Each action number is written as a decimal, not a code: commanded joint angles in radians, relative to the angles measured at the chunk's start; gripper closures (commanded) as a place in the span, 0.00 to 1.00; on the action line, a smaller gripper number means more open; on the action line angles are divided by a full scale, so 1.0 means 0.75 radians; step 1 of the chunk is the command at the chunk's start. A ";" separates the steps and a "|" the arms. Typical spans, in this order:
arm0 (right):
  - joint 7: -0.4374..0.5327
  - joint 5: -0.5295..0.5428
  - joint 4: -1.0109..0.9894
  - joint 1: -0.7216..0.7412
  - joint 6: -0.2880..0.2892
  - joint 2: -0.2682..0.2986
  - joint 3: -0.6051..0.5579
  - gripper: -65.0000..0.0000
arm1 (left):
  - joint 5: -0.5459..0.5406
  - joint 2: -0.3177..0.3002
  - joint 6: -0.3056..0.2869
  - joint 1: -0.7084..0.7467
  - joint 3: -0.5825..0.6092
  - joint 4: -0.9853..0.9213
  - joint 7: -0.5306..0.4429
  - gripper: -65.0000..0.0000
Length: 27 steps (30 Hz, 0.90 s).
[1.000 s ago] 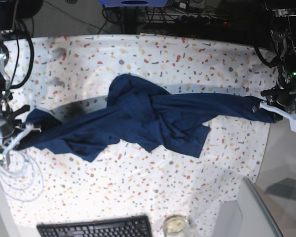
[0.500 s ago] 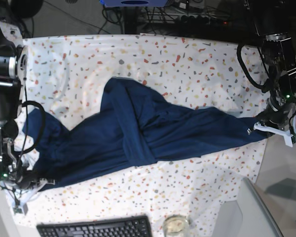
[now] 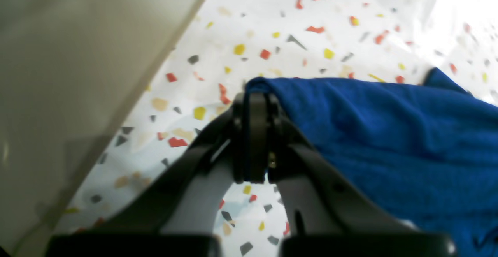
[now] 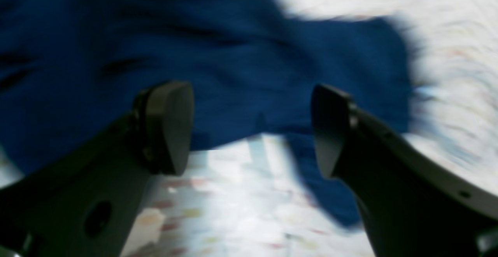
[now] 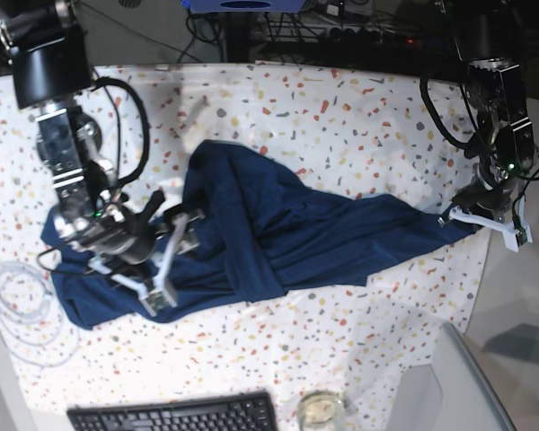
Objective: Layout the t-shirt on the table in an organized manner, then fold the t-shirt properly
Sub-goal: 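Grasp the bunched middle of the shirt with the right gripper and pull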
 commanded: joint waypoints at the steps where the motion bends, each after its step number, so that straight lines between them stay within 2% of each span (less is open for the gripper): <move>1: 0.040 -0.013 0.001 0.059 -0.020 -0.009 -0.026 0.33 | 0.005 -0.023 0.007 -0.006 -0.009 0.020 -0.019 1.00; 4: 0.085 -0.013 -0.156 0.102 -0.020 -0.057 -0.102 0.33 | 0.033 -0.019 0.007 0.018 -0.009 0.022 -0.019 1.00; 12: 0.284 -0.013 -0.535 0.235 -0.020 -0.138 -0.186 0.33 | 0.234 0.020 0.003 0.053 -0.019 0.026 -0.019 1.00; 20: 0.312 -0.013 -0.617 0.268 -0.013 -0.210 -0.192 0.33 | 0.258 0.022 0.003 0.065 -0.023 0.024 -0.019 1.00; 27: 0.310 -0.005 -0.651 0.251 -0.013 -0.228 -0.329 0.35 | 0.258 0.022 0.003 0.065 -0.019 0.028 -0.019 1.00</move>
